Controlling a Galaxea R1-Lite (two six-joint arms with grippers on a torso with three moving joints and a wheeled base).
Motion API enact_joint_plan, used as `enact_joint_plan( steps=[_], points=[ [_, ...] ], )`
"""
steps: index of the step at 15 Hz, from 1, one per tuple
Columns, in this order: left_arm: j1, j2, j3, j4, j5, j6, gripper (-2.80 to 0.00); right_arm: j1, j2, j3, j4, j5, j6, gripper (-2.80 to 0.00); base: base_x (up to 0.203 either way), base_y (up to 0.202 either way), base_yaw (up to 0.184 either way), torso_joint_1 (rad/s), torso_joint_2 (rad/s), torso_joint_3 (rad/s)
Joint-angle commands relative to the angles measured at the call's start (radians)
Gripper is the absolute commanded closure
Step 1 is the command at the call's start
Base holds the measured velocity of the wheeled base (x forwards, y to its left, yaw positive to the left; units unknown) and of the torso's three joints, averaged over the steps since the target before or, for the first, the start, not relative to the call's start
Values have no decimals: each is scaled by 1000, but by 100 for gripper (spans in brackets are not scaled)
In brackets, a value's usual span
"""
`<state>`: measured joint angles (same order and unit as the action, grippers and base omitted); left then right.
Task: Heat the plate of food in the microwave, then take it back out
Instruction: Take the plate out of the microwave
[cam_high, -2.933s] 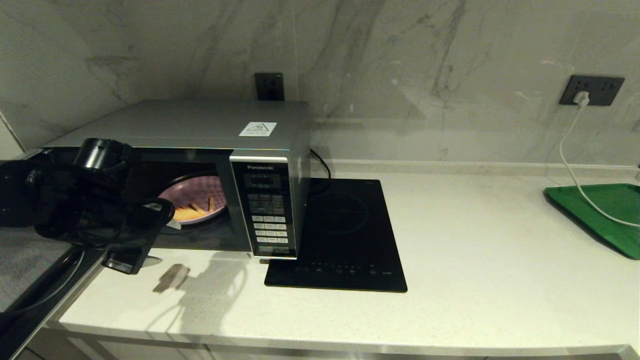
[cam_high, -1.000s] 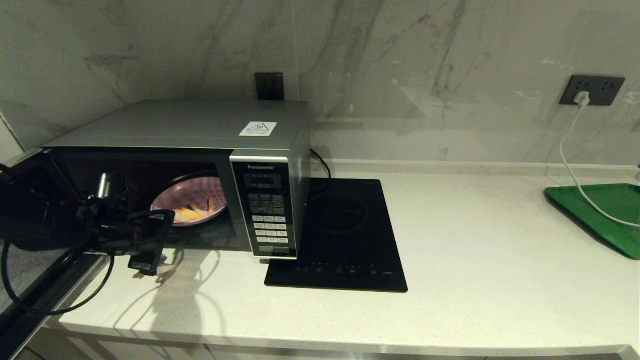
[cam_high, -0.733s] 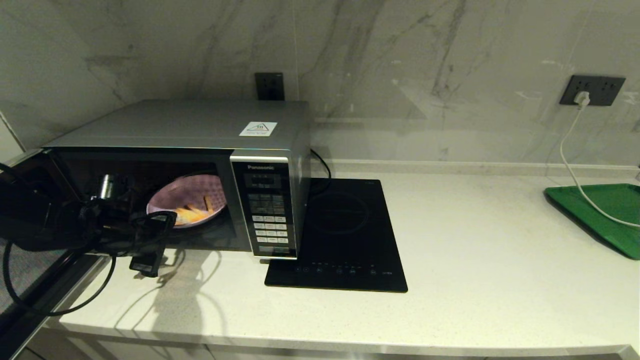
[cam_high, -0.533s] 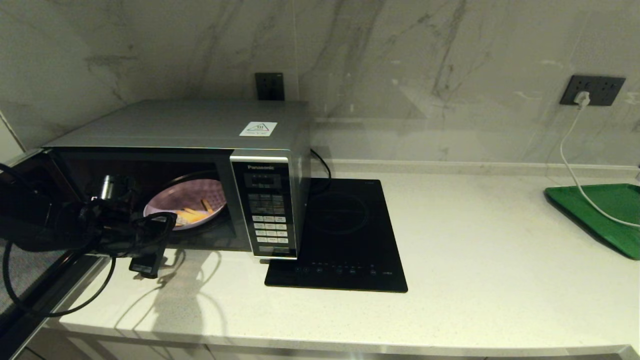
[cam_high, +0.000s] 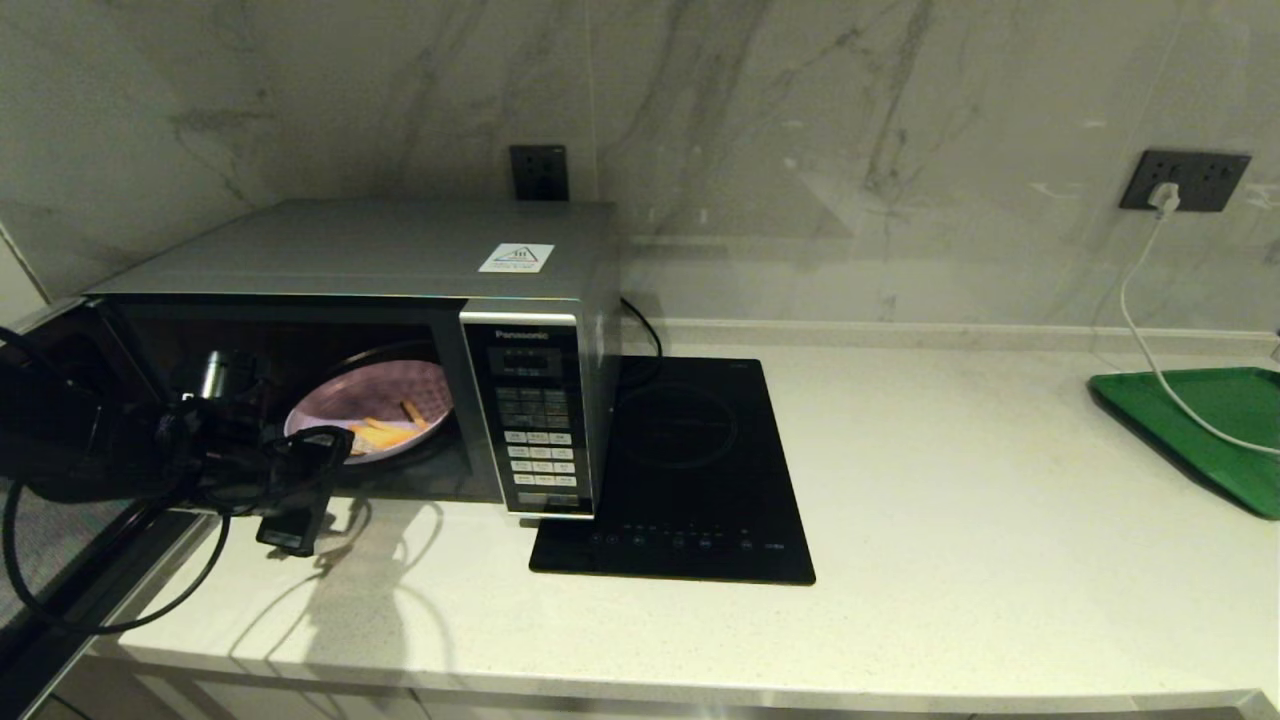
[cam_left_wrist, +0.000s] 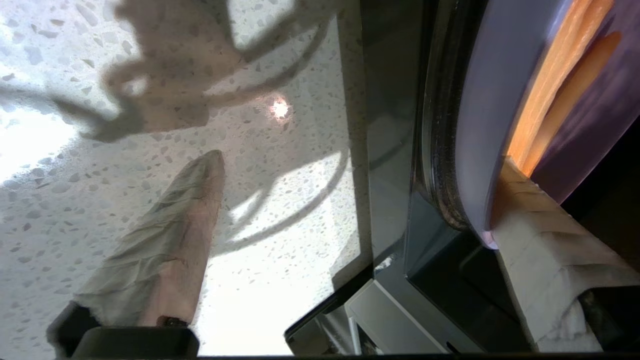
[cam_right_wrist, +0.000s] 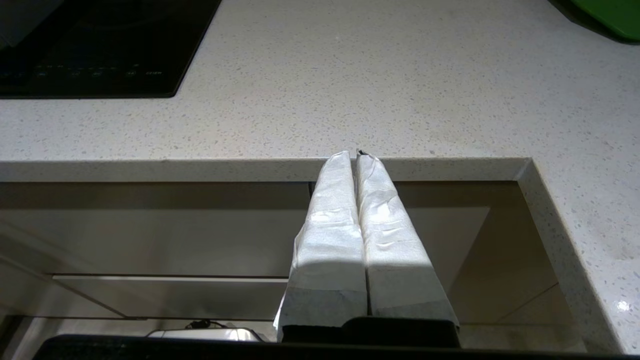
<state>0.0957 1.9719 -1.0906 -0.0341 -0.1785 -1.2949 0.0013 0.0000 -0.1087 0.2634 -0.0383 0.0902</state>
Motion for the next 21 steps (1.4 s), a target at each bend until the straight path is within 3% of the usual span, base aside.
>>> enact_joint_plan(
  steps=[1, 16, 21],
  points=[
    [-5, -4, 0, -1, -1, -6, 0, 1, 0, 0, 2, 0, 0, 0, 0, 0, 0, 0, 0, 0],
    [-37, -1, -5, -2, 11, -7, 0, 0, 0, 0, 2, 0, 0, 0, 0, 0, 0, 0, 0, 0],
    [-37, -4, -71, 6, 11, -12, 0, 0, 0, 0, 2, 0, 0, 0, 0, 0, 0, 0, 0, 0]
  ],
)
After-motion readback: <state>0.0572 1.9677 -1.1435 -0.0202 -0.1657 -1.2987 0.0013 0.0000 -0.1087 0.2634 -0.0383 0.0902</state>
